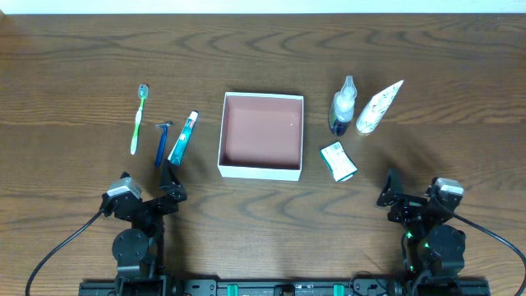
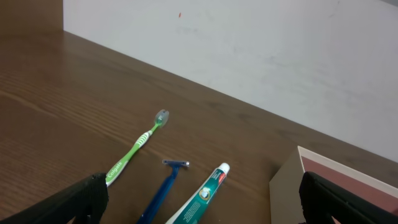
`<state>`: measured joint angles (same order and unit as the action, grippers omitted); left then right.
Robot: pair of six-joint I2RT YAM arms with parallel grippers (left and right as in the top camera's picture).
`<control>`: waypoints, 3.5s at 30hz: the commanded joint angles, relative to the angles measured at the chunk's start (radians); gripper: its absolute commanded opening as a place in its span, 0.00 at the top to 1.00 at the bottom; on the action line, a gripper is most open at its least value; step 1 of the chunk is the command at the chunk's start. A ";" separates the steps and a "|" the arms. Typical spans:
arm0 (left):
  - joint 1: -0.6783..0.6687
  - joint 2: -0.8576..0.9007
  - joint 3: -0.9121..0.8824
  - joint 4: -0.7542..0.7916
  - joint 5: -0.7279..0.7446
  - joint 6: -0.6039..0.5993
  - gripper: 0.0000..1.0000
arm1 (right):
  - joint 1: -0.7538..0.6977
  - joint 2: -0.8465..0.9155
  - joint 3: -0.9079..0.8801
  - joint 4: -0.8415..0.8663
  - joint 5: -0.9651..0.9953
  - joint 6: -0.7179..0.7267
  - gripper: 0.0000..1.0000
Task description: Pack container
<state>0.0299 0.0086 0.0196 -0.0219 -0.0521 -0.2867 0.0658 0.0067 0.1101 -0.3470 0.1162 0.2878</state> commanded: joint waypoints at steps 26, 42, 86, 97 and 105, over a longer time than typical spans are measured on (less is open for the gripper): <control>-0.003 0.002 -0.015 -0.045 -0.034 0.021 0.02 | 0.010 0.812 0.968 -0.474 -0.554 -0.047 0.01; -0.003 0.002 -0.015 -0.045 -0.034 0.021 0.02 | 0.225 1.297 1.575 -0.880 -0.254 -0.095 0.01; -0.003 0.002 -0.015 -0.045 -0.034 0.021 0.02 | 0.266 1.910 1.656 -0.621 0.100 0.172 0.10; -0.003 0.002 -0.015 -0.045 -0.034 0.021 0.02 | 0.272 1.978 1.654 -0.652 0.093 0.172 0.18; -0.003 0.002 -0.015 -0.045 -0.034 0.021 0.02 | 0.280 1.986 1.654 -0.666 0.094 0.168 0.25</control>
<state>0.0299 0.0097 0.0235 -0.0273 -0.0593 -0.2832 0.3378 1.9923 1.7496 -1.0084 0.1993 0.4450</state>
